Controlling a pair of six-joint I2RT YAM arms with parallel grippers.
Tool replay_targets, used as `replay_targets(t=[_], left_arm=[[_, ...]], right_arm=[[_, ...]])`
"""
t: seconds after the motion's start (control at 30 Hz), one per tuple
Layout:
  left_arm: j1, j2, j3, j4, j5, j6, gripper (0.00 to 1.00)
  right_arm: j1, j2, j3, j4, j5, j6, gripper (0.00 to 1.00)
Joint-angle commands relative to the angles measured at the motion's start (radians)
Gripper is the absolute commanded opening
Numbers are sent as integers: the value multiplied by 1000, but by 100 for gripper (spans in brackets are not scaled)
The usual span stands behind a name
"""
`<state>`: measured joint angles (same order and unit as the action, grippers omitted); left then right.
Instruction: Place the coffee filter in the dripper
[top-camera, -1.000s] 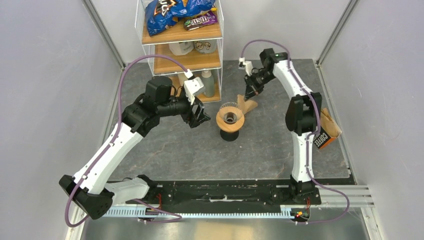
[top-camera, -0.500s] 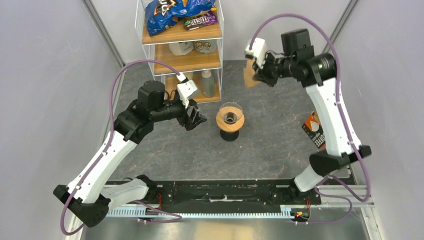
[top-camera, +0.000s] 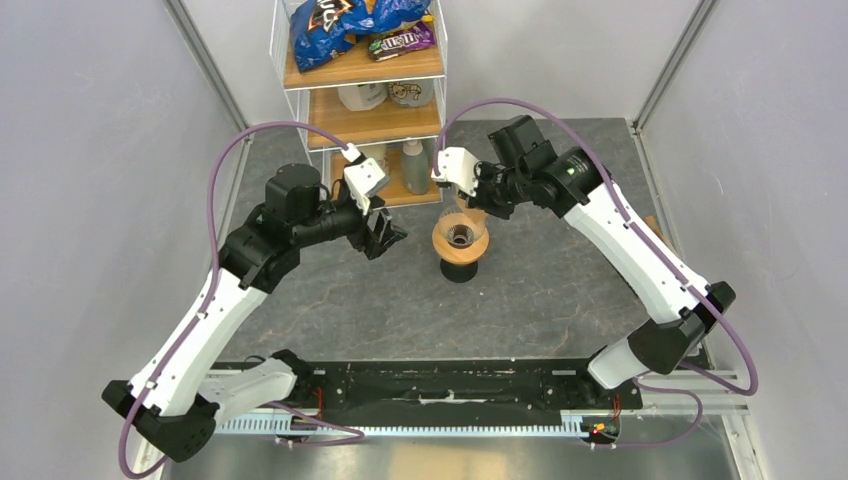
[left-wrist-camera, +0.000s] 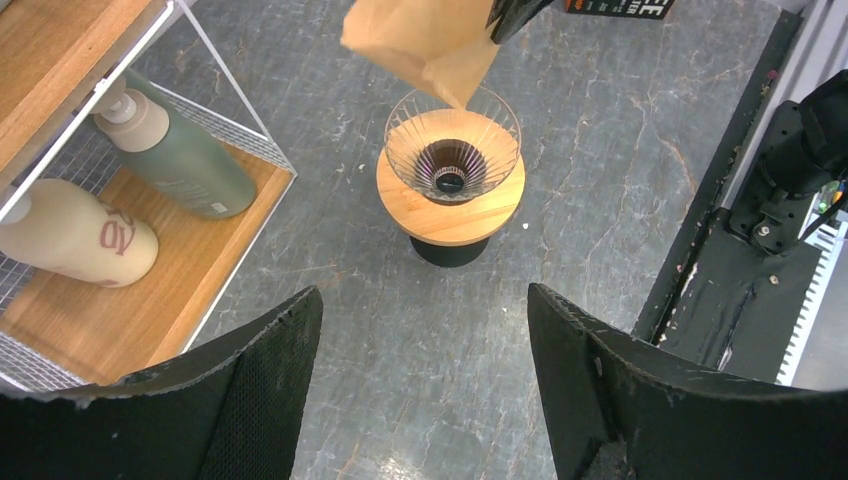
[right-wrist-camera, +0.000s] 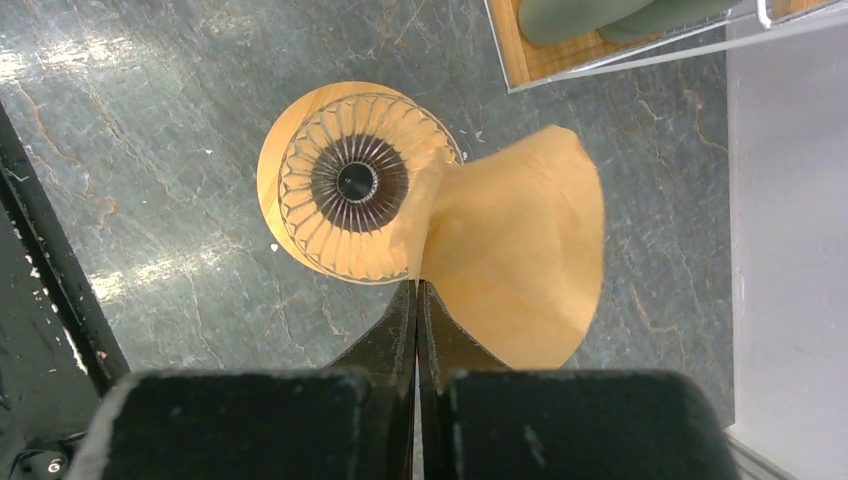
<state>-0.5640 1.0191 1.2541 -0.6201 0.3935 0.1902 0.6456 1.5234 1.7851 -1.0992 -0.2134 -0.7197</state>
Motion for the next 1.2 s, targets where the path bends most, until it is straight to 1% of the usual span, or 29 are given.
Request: replay_targets(t=[0.0, 0.1, 0.3, 0.47, 0.7, 1.03, 1.17], left_arm=[[5, -13, -10, 38, -10, -24, 80], [6, -14, -12, 41, -10, -21, 80], [5, -14, -9, 41, -5, -26, 80], [4, -13, -4, 40, -4, -23, 80], [5, -11, -7, 42, -6, -18, 80], [5, -11, -5, 42, -2, -15, 79], [5, -9, -6, 39, -4, -15, 79]], right_arm=[[24, -13, 0, 80, 54, -4, 0], [42, -8, -7, 82, 55, 3, 0], [79, -7, -67, 145, 74, 22, 0], [102, -20, -154, 200, 75, 45, 0], [113, -24, -223, 207, 70, 65, 0], [112, -19, -236, 176, 37, 109, 0], [113, -20, -225, 148, 26, 113, 8]])
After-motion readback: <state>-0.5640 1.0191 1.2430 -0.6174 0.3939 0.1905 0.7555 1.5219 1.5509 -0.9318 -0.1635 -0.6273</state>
